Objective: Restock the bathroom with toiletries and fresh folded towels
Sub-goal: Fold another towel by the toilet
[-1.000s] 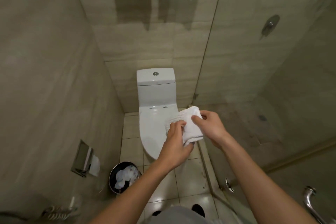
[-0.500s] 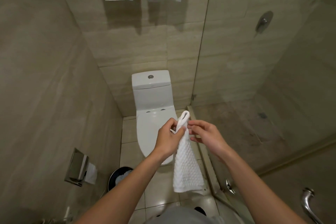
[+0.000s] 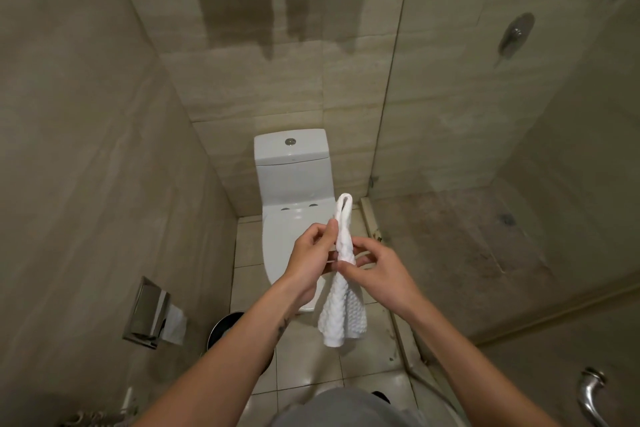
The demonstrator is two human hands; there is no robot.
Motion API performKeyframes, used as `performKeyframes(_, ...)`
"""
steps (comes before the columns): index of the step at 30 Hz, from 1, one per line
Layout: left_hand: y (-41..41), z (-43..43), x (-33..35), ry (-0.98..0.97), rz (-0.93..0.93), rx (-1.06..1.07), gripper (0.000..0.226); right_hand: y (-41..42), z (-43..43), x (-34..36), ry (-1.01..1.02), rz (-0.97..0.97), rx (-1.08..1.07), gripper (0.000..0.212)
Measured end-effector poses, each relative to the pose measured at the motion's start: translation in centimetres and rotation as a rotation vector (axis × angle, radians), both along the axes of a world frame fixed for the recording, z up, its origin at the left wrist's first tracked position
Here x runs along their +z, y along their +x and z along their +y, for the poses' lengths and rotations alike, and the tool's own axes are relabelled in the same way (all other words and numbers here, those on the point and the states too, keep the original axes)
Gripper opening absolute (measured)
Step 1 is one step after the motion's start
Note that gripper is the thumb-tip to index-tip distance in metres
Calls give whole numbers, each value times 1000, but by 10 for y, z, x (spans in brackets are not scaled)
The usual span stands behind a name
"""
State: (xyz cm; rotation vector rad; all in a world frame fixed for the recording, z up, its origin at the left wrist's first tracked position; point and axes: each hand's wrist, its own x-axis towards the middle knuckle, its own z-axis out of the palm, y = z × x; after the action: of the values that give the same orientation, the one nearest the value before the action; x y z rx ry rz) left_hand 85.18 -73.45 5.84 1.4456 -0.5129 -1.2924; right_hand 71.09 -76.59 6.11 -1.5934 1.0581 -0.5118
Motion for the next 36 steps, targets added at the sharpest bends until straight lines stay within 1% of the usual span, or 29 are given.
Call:
performKeyframes(2, 2, 3, -4, -6, 22, 8, 34, 5, 0, -1, -13, -6, -9, 30)
performKeyframes(4, 4, 7, -7, -26, 62, 31, 23, 9, -1, -2, -23, -17, 0, 27)
performKeyframes(6, 6, 10, -8, -35, 105, 24, 18, 10, -2, -1, -37, -8, -4, 25)
performKeyframes(10, 8, 10, -7, -30, 115, -47, 22, 11, -5, -3, -13, -11, -1, 27)
performKeyframes(14, 12, 11, -4, 26, -20, -150, 25, 14, -5, -5, 3, -2, -13, 28)
performKeyframes(18, 17, 13, -8, 17, -44, -198, 30, 14, -7, -10, 2, 17, 3, 26)
performKeyframes(23, 16, 11, -16, -18, -72, -153, 30, 18, -9, -9, 6, 36, -4, 22)
performKeyframes(26, 13, 9, -18, -45, -92, -116, 32, 18, -10, -3, 45, 12, -57, 24)
performKeyframes(29, 10, 9, -17, -64, -79, -78, 34, 17, -12, -1, 68, 12, -82, 24)
performKeyframes(36, 5, 14, -16, -73, -61, -64, 36, 14, -9, 2, 104, 17, -92, 25)
